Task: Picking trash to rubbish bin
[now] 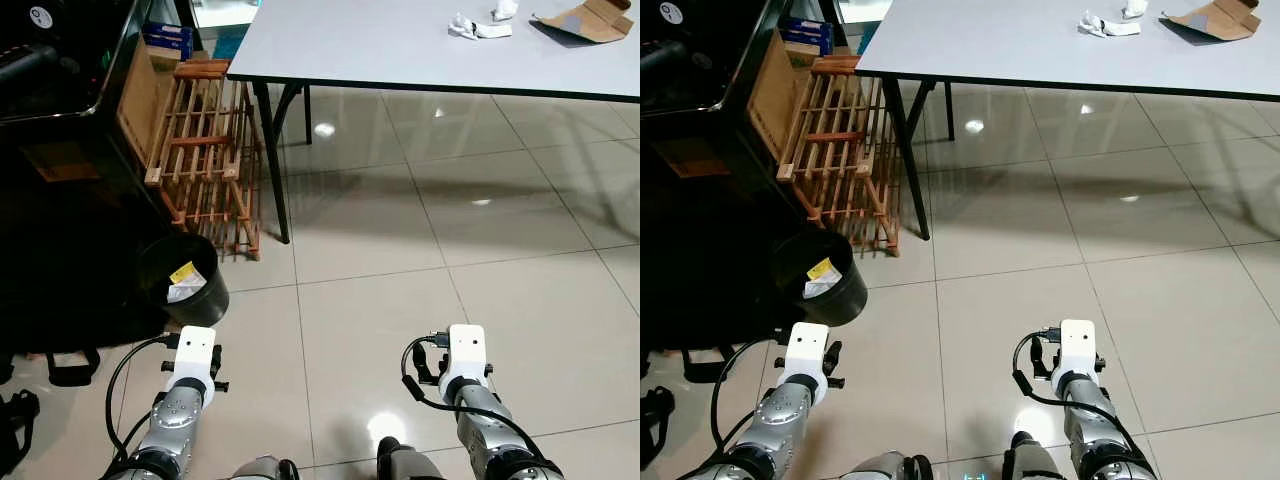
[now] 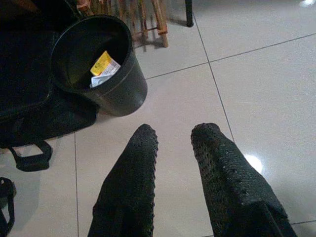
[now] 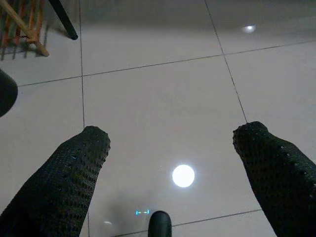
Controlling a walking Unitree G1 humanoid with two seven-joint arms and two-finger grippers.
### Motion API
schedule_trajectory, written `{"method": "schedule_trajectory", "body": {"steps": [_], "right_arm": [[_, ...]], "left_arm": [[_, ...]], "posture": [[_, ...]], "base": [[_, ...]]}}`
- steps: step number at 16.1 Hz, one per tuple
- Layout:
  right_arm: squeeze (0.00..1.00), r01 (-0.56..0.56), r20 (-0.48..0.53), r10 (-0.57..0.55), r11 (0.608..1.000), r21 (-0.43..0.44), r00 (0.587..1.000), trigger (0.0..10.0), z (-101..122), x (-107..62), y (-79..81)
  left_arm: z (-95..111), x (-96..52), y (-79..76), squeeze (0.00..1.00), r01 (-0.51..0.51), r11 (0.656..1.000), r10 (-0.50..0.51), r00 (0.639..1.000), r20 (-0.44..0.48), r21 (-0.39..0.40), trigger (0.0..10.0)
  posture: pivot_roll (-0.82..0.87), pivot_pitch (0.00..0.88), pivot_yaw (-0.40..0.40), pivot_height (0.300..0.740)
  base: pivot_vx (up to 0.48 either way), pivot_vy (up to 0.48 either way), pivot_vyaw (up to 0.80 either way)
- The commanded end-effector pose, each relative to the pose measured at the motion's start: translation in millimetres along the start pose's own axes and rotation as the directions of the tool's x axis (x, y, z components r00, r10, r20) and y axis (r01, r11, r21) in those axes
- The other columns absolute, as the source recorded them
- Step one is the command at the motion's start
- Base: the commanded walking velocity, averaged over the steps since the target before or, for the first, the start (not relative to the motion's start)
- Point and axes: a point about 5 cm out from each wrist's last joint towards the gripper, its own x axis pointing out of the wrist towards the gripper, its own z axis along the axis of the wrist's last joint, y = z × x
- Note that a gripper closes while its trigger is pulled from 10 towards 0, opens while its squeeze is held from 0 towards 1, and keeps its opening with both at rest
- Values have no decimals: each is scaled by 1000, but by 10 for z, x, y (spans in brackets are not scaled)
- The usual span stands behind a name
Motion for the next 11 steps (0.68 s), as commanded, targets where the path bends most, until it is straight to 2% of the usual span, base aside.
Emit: {"method": "schedule_trajectory", "body": {"steps": [1,11], "right_arm": [[0,7,-26,-6,1000,4,1000,10000,-87,-34,-19],[0,15,-28,-15,1000,2,999,10000,-87,-37,-59]], "left_arm": [[-53,-14,21,0,5,1000,-5,1000,-26,1,10000],[-60,-19,0,0,5,1000,-5,1000,-25,4,10000]], "posture": [[-32,132,86,740],[-29,139,75,740]], "base": [[0,0,0],[0,0,0]]}}
